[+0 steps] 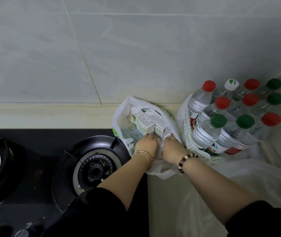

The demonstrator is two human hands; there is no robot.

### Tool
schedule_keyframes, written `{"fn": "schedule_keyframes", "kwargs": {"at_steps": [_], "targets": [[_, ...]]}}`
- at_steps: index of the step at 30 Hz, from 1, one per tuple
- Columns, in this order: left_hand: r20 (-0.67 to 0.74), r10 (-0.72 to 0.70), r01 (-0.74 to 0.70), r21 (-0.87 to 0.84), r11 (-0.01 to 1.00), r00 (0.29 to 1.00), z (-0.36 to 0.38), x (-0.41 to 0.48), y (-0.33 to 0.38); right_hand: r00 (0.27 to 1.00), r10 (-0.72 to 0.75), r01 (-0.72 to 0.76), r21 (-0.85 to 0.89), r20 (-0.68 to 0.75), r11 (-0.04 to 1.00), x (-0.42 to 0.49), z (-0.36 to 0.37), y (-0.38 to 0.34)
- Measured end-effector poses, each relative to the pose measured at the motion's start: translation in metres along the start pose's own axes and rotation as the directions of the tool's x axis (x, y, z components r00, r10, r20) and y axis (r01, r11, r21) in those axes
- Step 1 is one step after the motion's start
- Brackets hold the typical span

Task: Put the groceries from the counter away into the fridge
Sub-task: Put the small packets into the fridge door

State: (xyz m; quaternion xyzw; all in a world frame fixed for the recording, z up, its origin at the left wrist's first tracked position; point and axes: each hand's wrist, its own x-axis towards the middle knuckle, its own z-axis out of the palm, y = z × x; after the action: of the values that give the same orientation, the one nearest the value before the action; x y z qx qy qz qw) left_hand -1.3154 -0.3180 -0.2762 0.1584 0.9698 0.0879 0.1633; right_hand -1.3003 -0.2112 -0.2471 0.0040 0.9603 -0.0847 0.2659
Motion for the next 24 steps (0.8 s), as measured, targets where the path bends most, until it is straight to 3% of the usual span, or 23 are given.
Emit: {"fn": "schedule_keyframes", "kwargs": {"at_steps": [6, 10, 13, 18, 24], "targets": [[0.019, -0.143, 0.145, -0.106, 0.984, 0.989, -0.008, 0.002, -0.002, 0.999, 0.031, -0.031, -0.004, -0.019, 1.000, 0.004, 0.003, 0.002], [-0.076, -0.088, 0.089, 0.005, 0.996, 0.993, -0.016, -0.008, -0.013, 0.991, 0.072, -0.082, -0.092, -0.112, 0.992, 0.005, 0.001, -0.006], [-0.056, -0.075, 0.075, -0.009, 0.997, 0.996, -0.026, -0.018, -0.022, 0.973, 0.091, -0.135, -0.203, -0.214, 0.970, 0.007, 0.001, -0.014], [-0.062, -0.065, 0.068, 0.039, 0.997, 0.996, -0.036, -0.027, -0.029, 0.961, 0.008, -0.111, -0.361, -0.276, 0.926, 0.007, 0.001, -0.014], [-0.089, -0.057, 0.056, -0.022, 0.998, 0.994, -0.036, -0.035, -0.034, 0.950, -0.026, -0.092, -0.360, -0.310, 0.928, 0.007, -0.005, -0.010]]}}
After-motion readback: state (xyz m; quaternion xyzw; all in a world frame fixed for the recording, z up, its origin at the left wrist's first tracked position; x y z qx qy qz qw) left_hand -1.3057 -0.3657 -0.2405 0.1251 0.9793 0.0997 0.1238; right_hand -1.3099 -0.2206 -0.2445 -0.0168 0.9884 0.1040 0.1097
